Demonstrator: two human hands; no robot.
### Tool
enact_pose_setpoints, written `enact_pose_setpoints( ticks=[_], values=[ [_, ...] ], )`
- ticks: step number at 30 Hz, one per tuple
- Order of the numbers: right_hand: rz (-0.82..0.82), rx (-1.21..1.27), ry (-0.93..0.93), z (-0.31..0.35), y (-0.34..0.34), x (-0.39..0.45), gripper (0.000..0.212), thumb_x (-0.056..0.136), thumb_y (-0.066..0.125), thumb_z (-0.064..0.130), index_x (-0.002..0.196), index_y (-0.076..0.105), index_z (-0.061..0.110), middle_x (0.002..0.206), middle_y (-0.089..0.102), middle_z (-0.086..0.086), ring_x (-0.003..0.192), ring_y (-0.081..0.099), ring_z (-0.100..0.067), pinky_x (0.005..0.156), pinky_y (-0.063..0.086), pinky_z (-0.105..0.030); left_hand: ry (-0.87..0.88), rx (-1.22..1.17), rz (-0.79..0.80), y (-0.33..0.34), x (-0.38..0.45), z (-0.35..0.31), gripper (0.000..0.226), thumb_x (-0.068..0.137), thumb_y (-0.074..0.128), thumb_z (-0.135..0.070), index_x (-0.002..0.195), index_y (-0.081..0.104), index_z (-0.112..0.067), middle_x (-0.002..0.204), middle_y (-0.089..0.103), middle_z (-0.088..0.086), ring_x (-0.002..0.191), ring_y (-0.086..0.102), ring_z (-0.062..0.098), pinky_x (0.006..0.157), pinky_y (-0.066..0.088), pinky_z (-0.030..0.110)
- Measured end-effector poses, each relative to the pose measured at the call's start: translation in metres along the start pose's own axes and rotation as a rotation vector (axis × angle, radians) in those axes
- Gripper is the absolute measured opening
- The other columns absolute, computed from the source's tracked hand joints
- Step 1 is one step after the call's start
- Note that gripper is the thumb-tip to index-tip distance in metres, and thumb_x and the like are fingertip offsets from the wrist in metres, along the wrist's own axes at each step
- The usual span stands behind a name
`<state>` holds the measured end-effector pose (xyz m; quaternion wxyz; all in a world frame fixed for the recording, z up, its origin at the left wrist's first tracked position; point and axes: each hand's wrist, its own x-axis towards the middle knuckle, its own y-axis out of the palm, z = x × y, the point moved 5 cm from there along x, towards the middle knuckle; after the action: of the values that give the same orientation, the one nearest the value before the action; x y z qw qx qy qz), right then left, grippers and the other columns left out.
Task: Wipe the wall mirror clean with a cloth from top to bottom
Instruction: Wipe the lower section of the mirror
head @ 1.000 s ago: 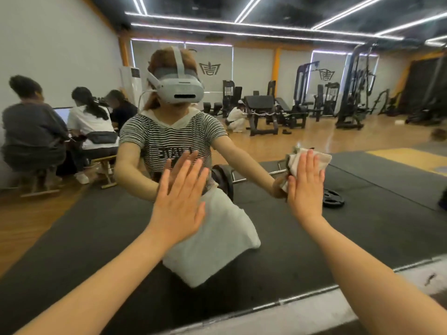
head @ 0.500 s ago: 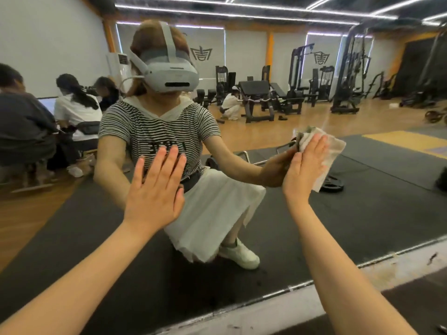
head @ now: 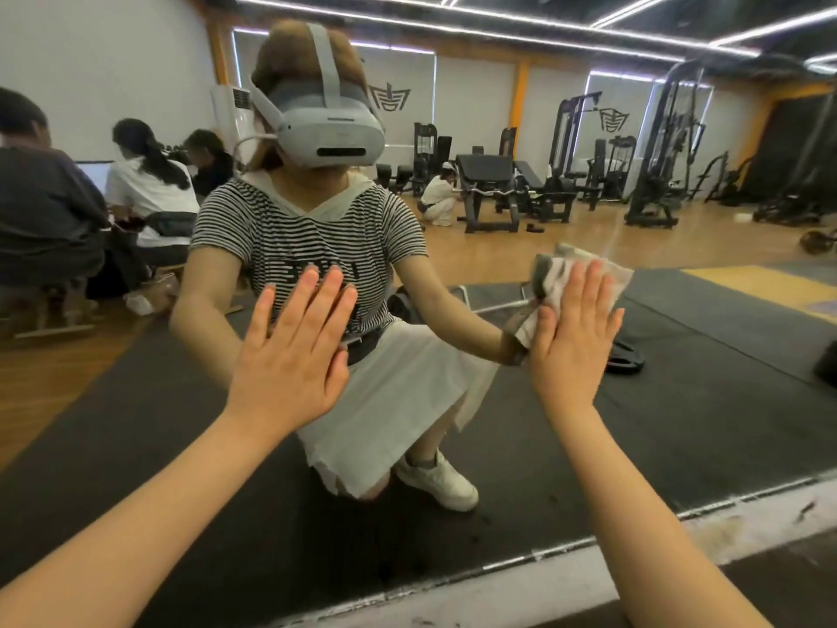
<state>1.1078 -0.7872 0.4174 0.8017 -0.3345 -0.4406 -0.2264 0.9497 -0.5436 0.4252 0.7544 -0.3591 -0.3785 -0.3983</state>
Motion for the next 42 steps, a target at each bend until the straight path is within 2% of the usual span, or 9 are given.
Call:
enact_pose_setpoints(
  ticks=[4,8,12,17,22,27,31,35,42],
  values=[
    [-0.058,0.192,0.097,0.049,0.014,-0.012,0.060,0.099,0.022,0.029,0.153,0.013,0.004,0.159,0.010,-0.019,0.147,0.007,-0.035,0.118,0.001,-0.051,-0.006,0.022,0.002,0.001,-0.001,0.000,0.064,0.094,0.033,-0.032,0.152,0.022,-0.007,0.158,0.017,0.013,0.150,-0.001,0.023,0.121,-0.001,0.046],
    [0.026,0.112,-0.307,0.121,0.033,-0.057,0.059,0.103,0.019,0.030,0.155,-0.005,0.020,0.162,-0.011,-0.001,0.149,-0.011,-0.021,0.119,-0.013,-0.039,0.002,0.040,-0.002,0.002,-0.001,0.000,0.064,0.094,0.033,-0.032,0.153,0.022,-0.008,0.159,0.017,0.012,0.150,0.002,0.024,0.121,0.001,0.046],
    [0.044,-0.035,-0.524,0.101,0.029,-0.047,0.056,0.104,0.021,0.033,0.156,0.001,0.025,0.158,0.014,-0.005,0.149,-0.008,-0.018,0.118,-0.001,-0.041,0.001,0.032,-0.007,0.000,-0.002,0.001,0.064,0.094,0.033,-0.032,0.153,0.023,-0.009,0.159,0.018,0.011,0.150,0.003,0.023,0.120,0.002,0.045],
    [-0.030,-0.024,-0.112,0.026,0.005,-0.008,0.058,0.100,0.025,0.029,0.153,0.009,0.011,0.159,0.009,-0.007,0.145,0.002,-0.018,0.117,0.009,-0.046,-0.003,0.020,-0.005,0.001,-0.002,0.001,0.063,0.095,0.032,-0.032,0.152,0.024,-0.009,0.159,0.018,0.011,0.150,0.002,0.023,0.121,0.000,0.045],
    [-0.110,0.288,0.348,0.054,0.006,-0.003,0.063,0.093,0.028,0.018,0.153,0.012,0.011,0.162,0.007,-0.010,0.149,0.001,-0.026,0.117,-0.006,-0.039,-0.015,0.004,-0.014,0.002,-0.001,0.001,0.062,0.095,0.031,-0.032,0.152,0.023,-0.009,0.159,0.018,0.010,0.150,0.004,0.023,0.120,0.004,0.046],
    [-0.057,0.261,-0.067,0.152,0.028,-0.047,0.062,0.096,0.030,0.020,0.154,0.008,0.015,0.160,-0.002,0.002,0.149,-0.010,-0.016,0.118,-0.012,-0.038,-0.017,-0.012,-0.018,0.002,-0.001,-0.001,0.061,0.096,0.029,-0.032,0.152,0.023,-0.009,0.159,0.017,0.010,0.150,0.007,0.025,0.120,0.005,0.047],
    [0.009,0.113,-0.381,0.135,0.028,-0.048,0.064,0.097,0.031,0.023,0.156,0.006,0.022,0.160,0.011,-0.002,0.149,-0.007,-0.016,0.120,-0.002,-0.042,-0.012,-0.005,-0.024,0.001,-0.001,0.002,0.062,0.095,0.030,-0.033,0.152,0.024,-0.008,0.161,0.013,0.009,0.150,0.004,0.023,0.120,0.005,0.046],
    [-0.008,0.039,-0.165,0.052,0.012,-0.013,0.060,0.096,0.028,0.023,0.153,0.017,0.011,0.158,0.017,-0.010,0.147,0.011,-0.027,0.115,0.015,-0.052,-0.018,-0.010,-0.006,0.001,-0.001,0.002,0.064,0.095,0.031,-0.033,0.153,0.022,-0.009,0.163,0.006,0.008,0.150,0.003,0.023,0.120,0.005,0.047],
    [-0.067,0.183,0.232,0.002,-0.009,0.022,0.064,0.093,0.026,0.023,0.154,0.012,0.007,0.162,0.009,-0.013,0.150,0.005,-0.028,0.117,0.005,-0.052,-0.030,-0.011,-0.012,0.002,-0.001,0.001,0.063,0.095,0.033,-0.032,0.152,0.027,-0.008,0.161,0.016,0.011,0.150,0.008,0.024,0.119,0.008,0.047]
  ],
)
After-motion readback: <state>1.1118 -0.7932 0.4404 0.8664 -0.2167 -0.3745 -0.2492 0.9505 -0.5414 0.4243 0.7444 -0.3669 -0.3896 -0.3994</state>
